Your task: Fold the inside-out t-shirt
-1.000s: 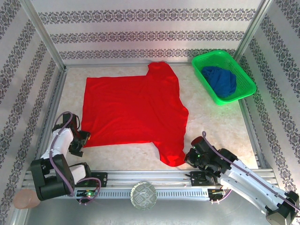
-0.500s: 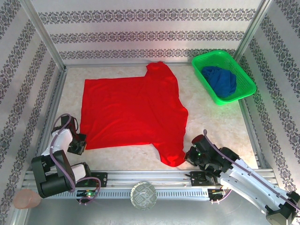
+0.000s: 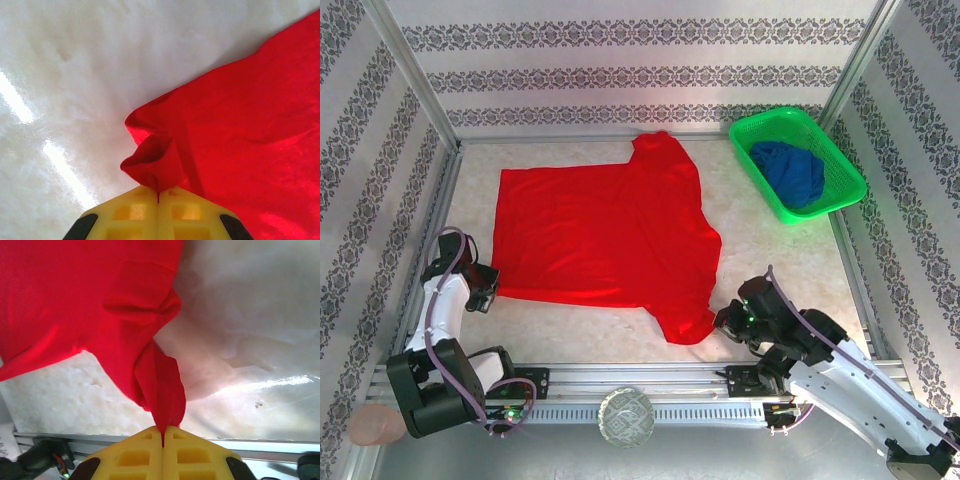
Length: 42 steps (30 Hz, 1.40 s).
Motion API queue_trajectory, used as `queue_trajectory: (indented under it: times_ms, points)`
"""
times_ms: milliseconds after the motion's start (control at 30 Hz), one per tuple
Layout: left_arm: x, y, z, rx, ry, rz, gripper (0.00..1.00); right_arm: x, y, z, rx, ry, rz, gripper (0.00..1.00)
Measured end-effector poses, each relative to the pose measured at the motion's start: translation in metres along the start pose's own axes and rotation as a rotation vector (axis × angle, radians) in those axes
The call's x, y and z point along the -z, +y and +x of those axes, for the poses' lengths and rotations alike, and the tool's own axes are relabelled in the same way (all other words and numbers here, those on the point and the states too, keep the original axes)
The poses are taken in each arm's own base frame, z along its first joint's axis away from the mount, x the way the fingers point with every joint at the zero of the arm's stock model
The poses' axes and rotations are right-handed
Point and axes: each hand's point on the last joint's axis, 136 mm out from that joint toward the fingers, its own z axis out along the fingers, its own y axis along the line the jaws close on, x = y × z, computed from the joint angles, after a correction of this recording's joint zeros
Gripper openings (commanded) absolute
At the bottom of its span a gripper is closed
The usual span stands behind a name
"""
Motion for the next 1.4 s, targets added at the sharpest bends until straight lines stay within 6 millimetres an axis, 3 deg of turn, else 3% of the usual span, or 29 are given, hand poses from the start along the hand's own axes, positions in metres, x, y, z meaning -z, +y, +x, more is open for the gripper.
queue_trajectory:
  times_ms: [200, 400, 867, 1167, 1400]
  points:
    - [0.016, -0.006, -0.002, -0.009, -0.048, 0.062, 0.0, 0.018, 0.026, -0.014, -0.02, -0.043, -0.052, 0.0]
    - [0.023, -0.013, -0.007, -0.014, -0.065, 0.086, 0.0, 0.023, 0.058, -0.042, -0.07, -0.081, -0.104, 0.0]
    - [-0.004, -0.079, -0.047, -0.093, 0.011, 0.085, 0.0, -0.009, 0.134, -0.126, -0.078, -0.094, -0.201, 0.0]
    - [-0.035, -0.11, -0.063, -0.111, 0.073, 0.083, 0.0, -0.022, 0.17, -0.179, -0.075, -0.146, -0.242, 0.0]
    - [-0.051, -0.141, -0.082, -0.121, 0.081, 0.099, 0.0, -0.048, 0.185, -0.217, -0.087, -0.155, -0.234, 0.0]
